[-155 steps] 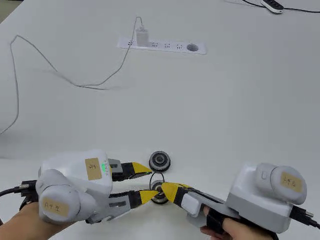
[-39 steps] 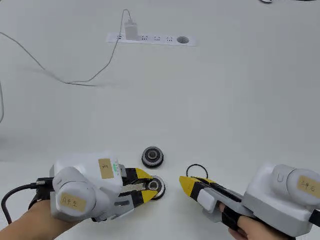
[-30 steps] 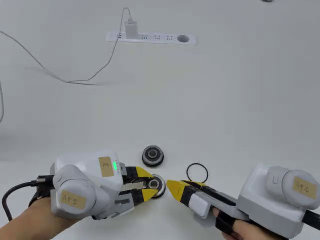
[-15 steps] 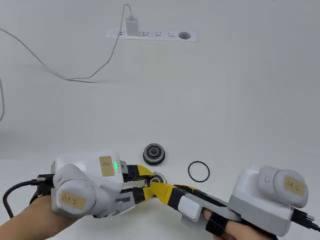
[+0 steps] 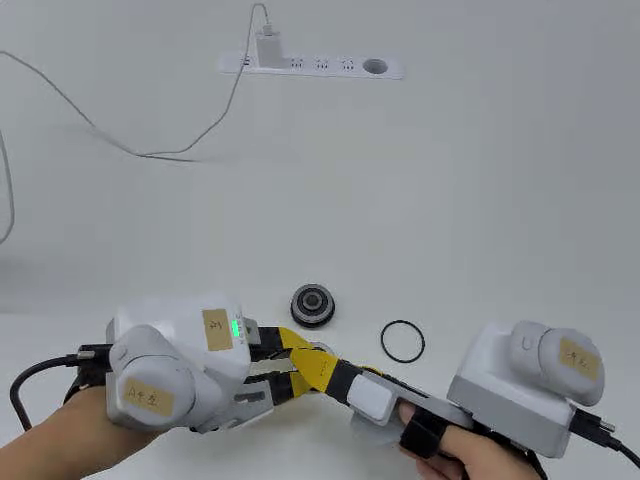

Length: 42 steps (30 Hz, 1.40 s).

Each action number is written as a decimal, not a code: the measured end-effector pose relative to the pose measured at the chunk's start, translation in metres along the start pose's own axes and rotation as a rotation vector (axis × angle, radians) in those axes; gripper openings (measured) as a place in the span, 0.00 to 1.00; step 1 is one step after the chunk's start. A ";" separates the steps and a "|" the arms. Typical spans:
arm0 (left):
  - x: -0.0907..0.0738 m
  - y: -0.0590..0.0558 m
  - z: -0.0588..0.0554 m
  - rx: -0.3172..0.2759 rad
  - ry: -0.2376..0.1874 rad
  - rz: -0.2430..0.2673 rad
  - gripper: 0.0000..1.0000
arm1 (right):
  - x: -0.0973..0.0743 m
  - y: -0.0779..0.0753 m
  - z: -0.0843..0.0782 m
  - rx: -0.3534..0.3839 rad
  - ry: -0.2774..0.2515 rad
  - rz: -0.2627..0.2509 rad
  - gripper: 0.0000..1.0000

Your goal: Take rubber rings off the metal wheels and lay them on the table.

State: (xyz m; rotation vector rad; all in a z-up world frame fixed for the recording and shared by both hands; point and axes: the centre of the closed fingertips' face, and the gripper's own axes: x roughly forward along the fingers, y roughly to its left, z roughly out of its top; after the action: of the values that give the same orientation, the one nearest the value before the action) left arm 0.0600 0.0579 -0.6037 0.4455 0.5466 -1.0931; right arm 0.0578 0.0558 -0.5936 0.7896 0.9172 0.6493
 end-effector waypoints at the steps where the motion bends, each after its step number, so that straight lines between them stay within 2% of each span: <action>1: 0.000 0.000 0.000 0.001 0.001 0.000 0.13 | 0.000 0.000 0.000 0.000 0.002 -0.002 0.52; 7: 0.000 0.000 0.000 0.002 0.001 -0.001 0.13 | 0.003 0.003 -0.001 0.022 0.007 0.007 0.51; 17: 0.000 0.000 0.000 -0.001 -0.001 0.003 0.13 | 0.000 0.005 -0.004 0.016 0.022 0.021 0.47; 26: 0.000 0.000 0.000 0.001 0.001 0.002 0.13 | -0.003 0.003 -0.002 0.064 0.010 0.034 0.44; 42: -0.001 -0.001 -0.001 0.003 0.000 0.001 0.13 | -0.007 0.000 -0.003 0.045 0.007 0.034 0.38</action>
State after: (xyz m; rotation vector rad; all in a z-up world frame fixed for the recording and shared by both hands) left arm 0.0588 0.0586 -0.6040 0.4483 0.5451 -1.0933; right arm 0.0516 0.0514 -0.5911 0.8453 0.9286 0.6637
